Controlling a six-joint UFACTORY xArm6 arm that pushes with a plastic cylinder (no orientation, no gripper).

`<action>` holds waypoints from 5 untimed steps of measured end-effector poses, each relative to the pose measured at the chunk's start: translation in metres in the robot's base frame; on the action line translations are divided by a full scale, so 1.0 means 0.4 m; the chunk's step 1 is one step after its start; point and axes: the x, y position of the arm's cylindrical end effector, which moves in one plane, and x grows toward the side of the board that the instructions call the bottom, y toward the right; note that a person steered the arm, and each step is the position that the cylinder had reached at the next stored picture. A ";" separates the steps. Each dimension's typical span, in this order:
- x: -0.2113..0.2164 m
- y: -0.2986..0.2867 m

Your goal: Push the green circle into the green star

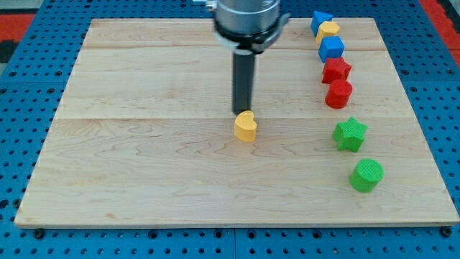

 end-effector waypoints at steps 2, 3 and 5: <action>-0.017 0.046; 0.046 0.148; 0.142 0.155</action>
